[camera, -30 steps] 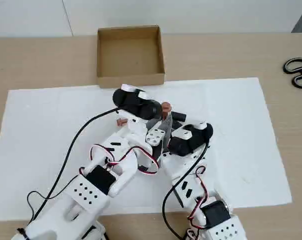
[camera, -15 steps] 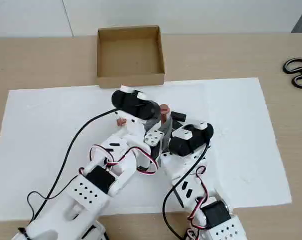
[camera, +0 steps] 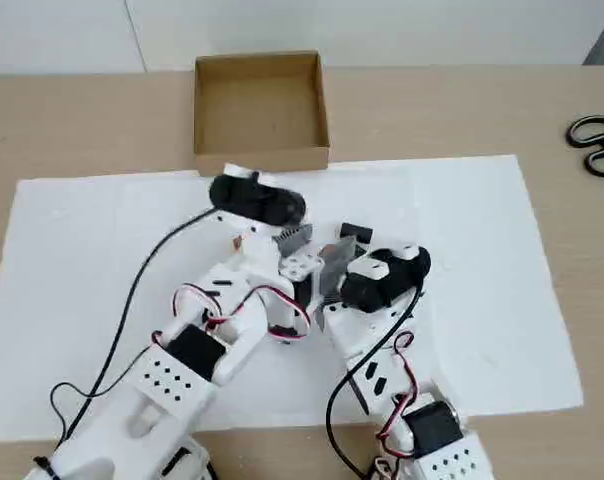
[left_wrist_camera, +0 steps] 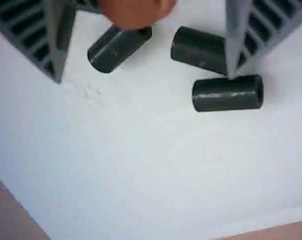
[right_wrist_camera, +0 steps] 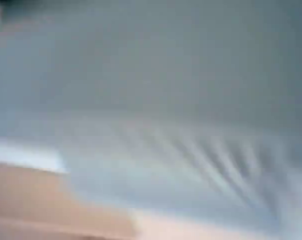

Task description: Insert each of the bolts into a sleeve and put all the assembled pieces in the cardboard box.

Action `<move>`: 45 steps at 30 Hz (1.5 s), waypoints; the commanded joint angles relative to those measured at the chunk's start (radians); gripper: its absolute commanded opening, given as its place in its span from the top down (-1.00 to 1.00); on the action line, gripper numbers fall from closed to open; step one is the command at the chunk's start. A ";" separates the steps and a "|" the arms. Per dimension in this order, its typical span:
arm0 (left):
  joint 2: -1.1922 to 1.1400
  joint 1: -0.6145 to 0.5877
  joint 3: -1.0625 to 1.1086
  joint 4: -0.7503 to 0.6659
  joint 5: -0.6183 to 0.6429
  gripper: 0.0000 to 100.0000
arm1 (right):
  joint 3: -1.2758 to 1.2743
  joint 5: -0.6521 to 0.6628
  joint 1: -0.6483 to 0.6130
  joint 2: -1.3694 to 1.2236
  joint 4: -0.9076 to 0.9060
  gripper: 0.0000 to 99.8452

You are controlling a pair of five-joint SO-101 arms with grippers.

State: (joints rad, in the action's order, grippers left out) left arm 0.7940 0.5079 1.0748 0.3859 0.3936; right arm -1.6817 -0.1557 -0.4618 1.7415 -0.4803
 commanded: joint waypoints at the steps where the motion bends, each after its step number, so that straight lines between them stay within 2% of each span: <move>1: 0.011 -0.061 -0.130 0.074 0.009 0.59 | -0.005 -0.003 0.050 0.024 -0.001 0.99; 7: 0.011 -0.132 -0.295 0.230 0.011 0.59 | -0.005 0.021 0.094 0.021 0.005 0.99; 11: 0.009 -0.183 -0.315 0.290 0.035 0.59 | 0.017 0.063 0.102 0.019 0.036 0.99; 16: 0.008 -0.213 -0.314 0.376 0.060 0.59 | 0.167 0.086 0.102 -0.068 0.047 0.99; 28: 0.008 -0.278 -0.314 0.486 0.060 0.59 | 0.890 0.075 0.205 -0.946 0.050 0.99; 39: 0.008 -0.302 -0.314 0.486 0.057 0.59 | 1.637 0.075 0.229 -1.802 0.110 0.99; 45: 0.002 -0.362 -0.312 0.486 0.057 0.59 | 2.113 0.077 0.211 -2.198 -0.001 0.99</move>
State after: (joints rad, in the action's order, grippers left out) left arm 0.7940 0.1611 0.8063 0.8707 0.4473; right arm 0.1427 -0.0821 -0.2409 -0.3191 -0.4434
